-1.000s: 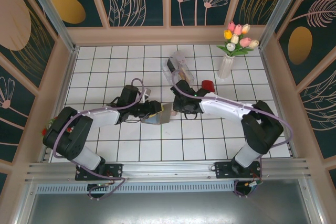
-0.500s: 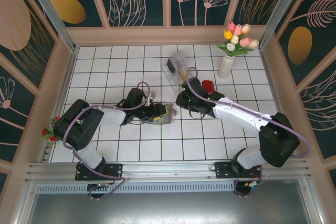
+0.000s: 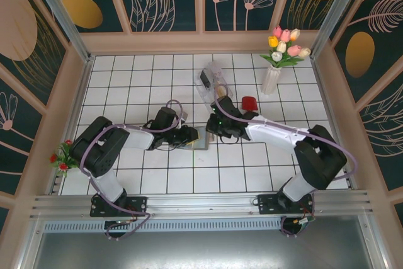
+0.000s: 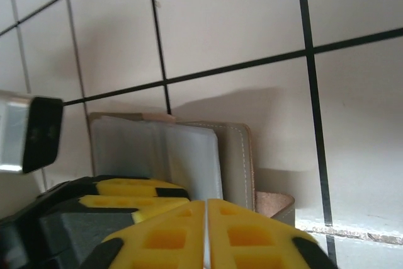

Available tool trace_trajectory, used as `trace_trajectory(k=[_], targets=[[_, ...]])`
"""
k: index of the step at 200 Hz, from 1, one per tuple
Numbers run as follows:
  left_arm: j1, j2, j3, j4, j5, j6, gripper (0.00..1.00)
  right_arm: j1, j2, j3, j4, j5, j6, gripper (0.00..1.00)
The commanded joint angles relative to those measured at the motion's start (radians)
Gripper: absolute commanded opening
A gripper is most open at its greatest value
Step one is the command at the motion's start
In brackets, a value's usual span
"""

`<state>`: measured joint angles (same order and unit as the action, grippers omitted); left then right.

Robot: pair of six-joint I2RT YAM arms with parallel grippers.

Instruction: Take the credit cards out of the card holder

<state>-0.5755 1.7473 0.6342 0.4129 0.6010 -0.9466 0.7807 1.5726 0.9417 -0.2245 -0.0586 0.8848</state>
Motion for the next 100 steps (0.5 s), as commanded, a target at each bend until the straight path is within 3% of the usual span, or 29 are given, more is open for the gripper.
trace_trajectory(k=[1, 64, 83, 100], targets=[[-0.002, 0.028, -0.008, -0.086, -0.058, 0.015, 0.21, 0.01, 0.053, 0.048, -0.002, -0.015, 0.019, 0.07], [-0.002, -0.027, 0.029, -0.133, -0.074, 0.0, 0.03, 0.024, 0.17, 0.083, -0.022, 0.019, 0.017, 0.05], [-0.002, -0.108, 0.058, -0.198, -0.118, 0.002, 0.03, 0.012, 0.18, 0.066, -0.006, 0.005, 0.01, 0.05], [-0.001, -0.171, 0.091, -0.29, -0.182, 0.023, 0.11, 0.011, 0.195, 0.068, -0.013, 0.002, -0.007, 0.05]])
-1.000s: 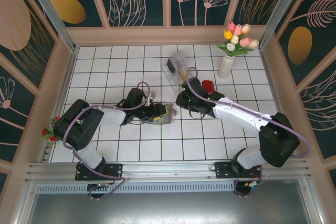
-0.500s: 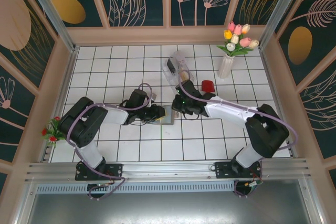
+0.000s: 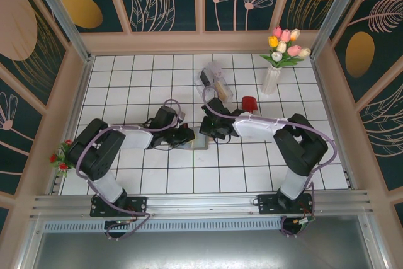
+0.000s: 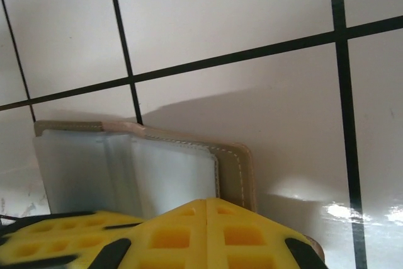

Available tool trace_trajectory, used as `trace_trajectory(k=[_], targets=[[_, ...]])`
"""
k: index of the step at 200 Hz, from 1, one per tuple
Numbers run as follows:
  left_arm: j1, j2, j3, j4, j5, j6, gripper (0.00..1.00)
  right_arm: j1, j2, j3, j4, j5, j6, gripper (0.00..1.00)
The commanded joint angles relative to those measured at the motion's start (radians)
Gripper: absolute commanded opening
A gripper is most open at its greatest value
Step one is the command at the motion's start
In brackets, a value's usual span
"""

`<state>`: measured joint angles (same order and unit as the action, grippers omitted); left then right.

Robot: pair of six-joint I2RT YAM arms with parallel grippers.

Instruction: Take the credit cards out of the card holder

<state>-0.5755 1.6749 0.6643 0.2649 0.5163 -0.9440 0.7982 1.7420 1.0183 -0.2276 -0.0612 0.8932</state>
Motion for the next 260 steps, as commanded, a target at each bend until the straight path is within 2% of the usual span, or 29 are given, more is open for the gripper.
trace_trajectory(k=[1, 63, 90, 111, 147, 172, 211, 260], targets=[[0.0, -0.101, 0.063, -0.147, -0.1, 0.023, 0.12, -0.007, 0.027, -0.009, -0.01, 0.004, -0.017, 0.05], [0.047, -0.238, 0.092, -0.417, -0.286, 0.126, 0.66, -0.008, 0.052, -0.018, -0.001, -0.002, -0.036, 0.08], [0.066, -0.232, 0.086, -0.463, -0.312, 0.144, 0.78, -0.007, 0.047, -0.027, 0.01, 0.01, -0.032, 0.08], [0.066, -0.21, 0.073, -0.433, -0.266, 0.138, 0.8, -0.007, 0.051, -0.019, 0.0, 0.015, -0.031, 0.08], [0.066, -0.169, 0.06, -0.382, -0.176, 0.14, 0.75, -0.007, 0.059, -0.015, -0.003, 0.012, -0.03, 0.08], [0.066, -0.158, 0.06, -0.377, -0.157, 0.155, 0.73, -0.007, 0.066, -0.009, -0.009, 0.011, -0.032, 0.08], [0.066, -0.148, 0.052, -0.368, -0.134, 0.172, 0.66, -0.004, 0.072, -0.006, -0.012, 0.009, -0.033, 0.08], [0.066, -0.135, 0.04, -0.375, -0.148, 0.177, 0.69, 0.002, 0.077, 0.0, -0.022, 0.017, -0.033, 0.08]])
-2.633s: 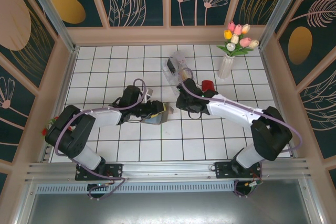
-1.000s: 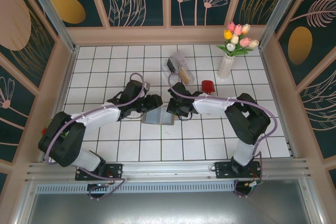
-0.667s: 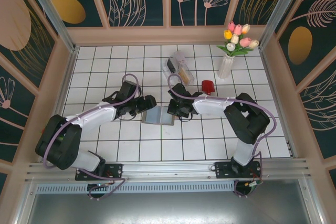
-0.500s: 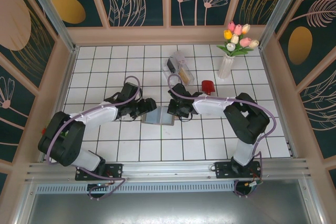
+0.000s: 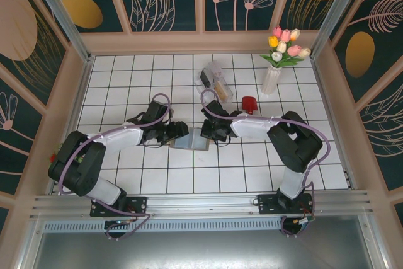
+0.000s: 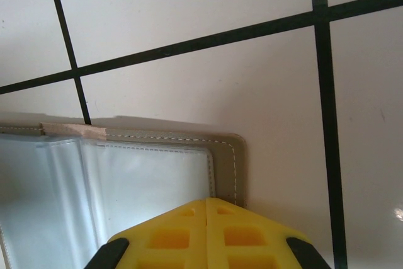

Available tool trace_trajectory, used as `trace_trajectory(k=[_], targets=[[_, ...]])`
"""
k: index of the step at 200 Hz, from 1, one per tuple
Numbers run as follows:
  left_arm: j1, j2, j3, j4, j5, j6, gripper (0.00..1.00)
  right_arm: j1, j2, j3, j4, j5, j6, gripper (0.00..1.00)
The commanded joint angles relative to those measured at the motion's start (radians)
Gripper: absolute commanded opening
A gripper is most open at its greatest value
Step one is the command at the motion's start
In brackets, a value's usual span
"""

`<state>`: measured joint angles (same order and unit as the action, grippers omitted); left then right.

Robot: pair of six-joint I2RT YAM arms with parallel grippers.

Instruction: Take the credit cards out of the card holder

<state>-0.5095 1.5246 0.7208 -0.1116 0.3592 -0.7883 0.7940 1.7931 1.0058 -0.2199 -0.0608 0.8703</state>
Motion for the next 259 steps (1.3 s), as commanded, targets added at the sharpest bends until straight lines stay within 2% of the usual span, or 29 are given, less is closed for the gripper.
trace_trajectory(k=[1, 72, 97, 175, 219, 259], targets=[[0.0, 0.014, -0.017, 0.001, 0.009, 0.021, 0.69, 0.007, 0.026, 0.013, -0.029, 0.016, -0.011, 0.08], [0.0, 0.005, -0.03, -0.005, -0.007, 0.032, 0.7, 0.01, 0.036, 0.008, -0.031, 0.016, -0.007, 0.08], [0.0, 0.019, -0.053, 0.051, 0.035, 0.017, 0.71, 0.01, 0.046, 0.009, -0.029, 0.015, -0.007, 0.08], [0.001, 0.068, -0.048, 0.081, 0.13, 0.05, 0.72, 0.01, 0.061, 0.002, -0.017, -0.004, -0.011, 0.08], [0.001, 0.059, -0.029, 0.091, 0.156, 0.061, 0.72, 0.01, 0.058, -0.001, -0.015, -0.007, -0.012, 0.08], [0.0, 0.039, -0.035, 0.157, 0.235, 0.048, 0.72, 0.01, 0.054, 0.001, -0.012, -0.007, -0.012, 0.08]])
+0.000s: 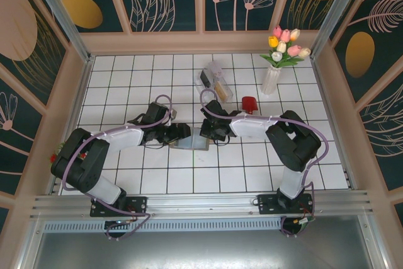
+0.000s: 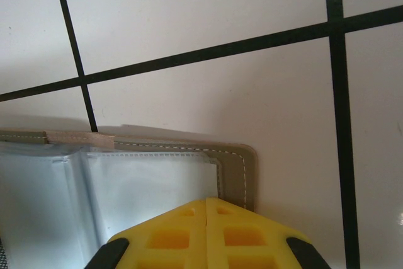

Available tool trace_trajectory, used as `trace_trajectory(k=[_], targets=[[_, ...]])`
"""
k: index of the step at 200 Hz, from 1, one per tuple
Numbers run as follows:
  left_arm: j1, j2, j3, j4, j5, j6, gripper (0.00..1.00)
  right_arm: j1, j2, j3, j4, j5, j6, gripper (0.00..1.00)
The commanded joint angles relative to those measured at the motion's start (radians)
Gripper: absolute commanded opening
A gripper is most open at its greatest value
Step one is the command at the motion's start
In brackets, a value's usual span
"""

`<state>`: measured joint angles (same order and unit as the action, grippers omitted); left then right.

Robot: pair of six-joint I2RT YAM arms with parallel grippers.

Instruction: Take the credit cards out of the card holder

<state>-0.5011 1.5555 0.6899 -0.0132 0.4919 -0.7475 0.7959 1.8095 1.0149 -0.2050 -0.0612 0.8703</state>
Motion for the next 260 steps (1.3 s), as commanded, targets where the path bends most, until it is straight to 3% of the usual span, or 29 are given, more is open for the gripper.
trace_trajectory(k=[1, 63, 188, 202, 218, 260], targets=[[-0.008, 0.008, -0.004, 0.06, 0.103, 0.007, 0.72, 0.009, 0.037, -0.009, -0.027, -0.006, -0.012, 0.08], [-0.019, 0.033, -0.01, 0.141, 0.157, -0.03, 0.71, 0.008, 0.005, -0.02, -0.02, 0.001, -0.006, 0.08], [-0.113, 0.147, 0.031, 0.28, 0.136, -0.151, 0.65, -0.078, -0.297, -0.131, 0.052, -0.002, 0.048, 0.13], [-0.116, 0.152, 0.032, 0.27, 0.125, -0.151, 0.55, -0.078, -0.292, -0.126, 0.07, -0.029, 0.041, 0.12], [-0.116, 0.152, 0.037, 0.23, 0.087, -0.141, 0.41, -0.074, -0.267, -0.116, 0.092, -0.071, 0.036, 0.06], [-0.118, 0.184, 0.028, 0.171, 0.037, -0.114, 0.27, -0.037, -0.156, -0.05, 0.068, -0.102, 0.021, 0.05]])
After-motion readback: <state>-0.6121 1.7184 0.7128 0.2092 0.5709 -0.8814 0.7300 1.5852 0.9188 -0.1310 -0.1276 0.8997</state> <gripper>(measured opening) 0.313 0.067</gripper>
